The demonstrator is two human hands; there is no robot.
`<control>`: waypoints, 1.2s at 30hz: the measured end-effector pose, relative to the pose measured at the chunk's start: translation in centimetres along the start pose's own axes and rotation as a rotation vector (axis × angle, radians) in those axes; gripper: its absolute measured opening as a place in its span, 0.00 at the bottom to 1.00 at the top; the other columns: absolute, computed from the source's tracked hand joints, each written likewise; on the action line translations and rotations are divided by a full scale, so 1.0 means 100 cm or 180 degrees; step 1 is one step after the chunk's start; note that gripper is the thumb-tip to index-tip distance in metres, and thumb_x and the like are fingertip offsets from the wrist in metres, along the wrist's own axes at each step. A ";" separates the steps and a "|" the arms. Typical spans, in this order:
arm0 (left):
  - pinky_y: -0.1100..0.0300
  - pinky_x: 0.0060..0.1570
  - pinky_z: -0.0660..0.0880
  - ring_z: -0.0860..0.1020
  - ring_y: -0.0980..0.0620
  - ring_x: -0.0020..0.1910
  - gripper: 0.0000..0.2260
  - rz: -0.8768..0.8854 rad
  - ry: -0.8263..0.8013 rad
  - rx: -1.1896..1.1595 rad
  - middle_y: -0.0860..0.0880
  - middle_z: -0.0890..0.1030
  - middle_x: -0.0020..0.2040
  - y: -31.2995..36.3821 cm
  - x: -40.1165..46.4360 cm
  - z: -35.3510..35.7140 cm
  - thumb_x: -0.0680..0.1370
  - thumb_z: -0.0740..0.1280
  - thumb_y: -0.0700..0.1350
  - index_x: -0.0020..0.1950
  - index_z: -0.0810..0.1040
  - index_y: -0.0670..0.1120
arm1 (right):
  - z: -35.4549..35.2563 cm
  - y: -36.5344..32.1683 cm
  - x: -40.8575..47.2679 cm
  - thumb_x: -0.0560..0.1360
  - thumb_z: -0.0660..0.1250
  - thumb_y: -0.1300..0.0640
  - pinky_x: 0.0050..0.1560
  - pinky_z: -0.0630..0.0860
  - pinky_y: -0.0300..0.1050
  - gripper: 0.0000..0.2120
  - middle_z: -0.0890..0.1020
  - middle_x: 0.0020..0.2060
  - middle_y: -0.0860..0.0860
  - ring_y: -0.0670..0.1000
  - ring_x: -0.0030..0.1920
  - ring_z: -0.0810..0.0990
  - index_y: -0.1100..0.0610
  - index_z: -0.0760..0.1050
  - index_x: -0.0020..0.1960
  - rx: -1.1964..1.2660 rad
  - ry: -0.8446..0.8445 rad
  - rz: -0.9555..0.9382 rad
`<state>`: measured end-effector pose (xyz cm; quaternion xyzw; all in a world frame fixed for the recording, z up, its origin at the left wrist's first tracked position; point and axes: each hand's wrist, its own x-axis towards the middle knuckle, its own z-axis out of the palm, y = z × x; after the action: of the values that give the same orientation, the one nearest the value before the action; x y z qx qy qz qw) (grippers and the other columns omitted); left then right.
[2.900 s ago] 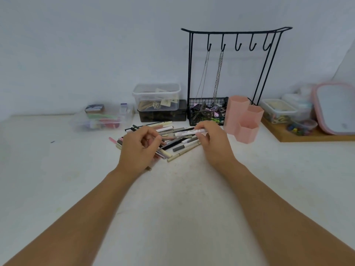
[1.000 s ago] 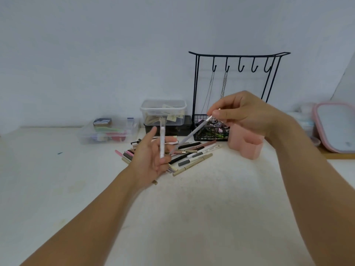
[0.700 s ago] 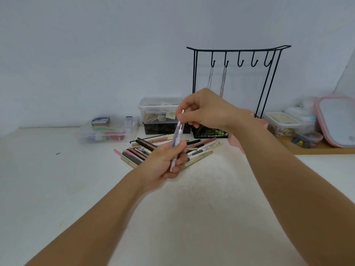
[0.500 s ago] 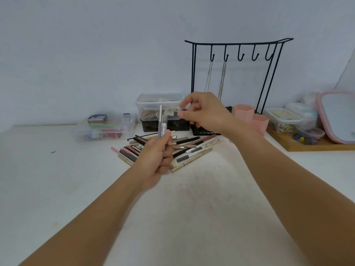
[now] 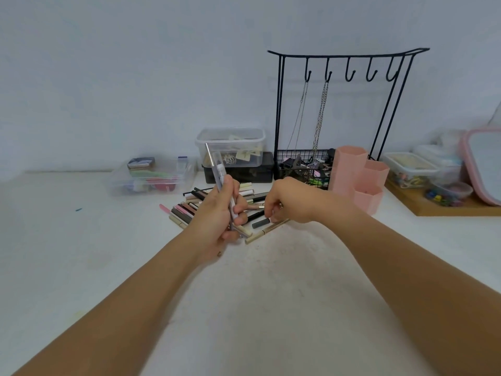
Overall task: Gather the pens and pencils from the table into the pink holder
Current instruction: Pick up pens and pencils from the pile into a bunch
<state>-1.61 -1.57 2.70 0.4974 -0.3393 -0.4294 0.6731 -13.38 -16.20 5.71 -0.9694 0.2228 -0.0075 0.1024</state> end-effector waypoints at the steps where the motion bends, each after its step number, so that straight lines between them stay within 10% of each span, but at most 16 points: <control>1: 0.69 0.17 0.57 0.65 0.57 0.27 0.17 -0.0008 -0.0027 0.0052 0.51 0.67 0.32 0.000 0.000 0.000 0.83 0.55 0.62 0.45 0.66 0.49 | 0.001 0.001 0.001 0.76 0.73 0.62 0.36 0.66 0.32 0.07 0.79 0.38 0.44 0.48 0.41 0.79 0.54 0.86 0.52 0.0000 0.0008 -0.0035; 10: 0.67 0.17 0.52 0.56 0.57 0.24 0.17 -0.0346 0.0129 -0.0060 0.52 0.61 0.30 0.000 0.003 -0.001 0.81 0.65 0.58 0.37 0.67 0.51 | -0.021 -0.002 -0.009 0.80 0.67 0.56 0.39 0.69 0.34 0.01 0.77 0.42 0.42 0.39 0.40 0.75 0.51 0.77 0.51 0.0337 0.0715 -0.0190; 18: 0.68 0.19 0.49 0.59 0.57 0.20 0.25 -0.0435 -0.0192 -0.0765 0.48 0.69 0.29 -0.002 0.002 0.000 0.73 0.66 0.67 0.44 0.81 0.44 | -0.042 -0.031 -0.019 0.80 0.66 0.67 0.37 0.80 0.37 0.12 0.80 0.41 0.58 0.48 0.34 0.79 0.71 0.76 0.61 0.4113 0.0718 -0.0213; 26: 0.66 0.18 0.49 0.57 0.58 0.22 0.07 -0.0328 -0.0233 -0.0016 0.51 0.66 0.29 -0.006 -0.005 0.011 0.79 0.68 0.45 0.45 0.71 0.49 | -0.026 -0.043 -0.015 0.76 0.72 0.64 0.34 0.77 0.36 0.10 0.83 0.36 0.56 0.44 0.31 0.80 0.69 0.80 0.54 0.3119 0.0881 -0.0062; 36: 0.66 0.21 0.57 0.69 0.54 0.26 0.11 -0.0302 -0.0302 0.0624 0.51 0.68 0.32 -0.006 -0.008 0.011 0.84 0.60 0.57 0.50 0.69 0.50 | -0.028 -0.043 -0.015 0.72 0.78 0.59 0.32 0.74 0.33 0.10 0.84 0.34 0.55 0.45 0.31 0.81 0.63 0.82 0.48 0.2239 0.1094 -0.0143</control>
<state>-3.10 -1.34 2.39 0.5554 -0.3872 -0.4486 0.5833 -13.07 -12.30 9.39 -0.8644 0.1992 -0.2480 0.3895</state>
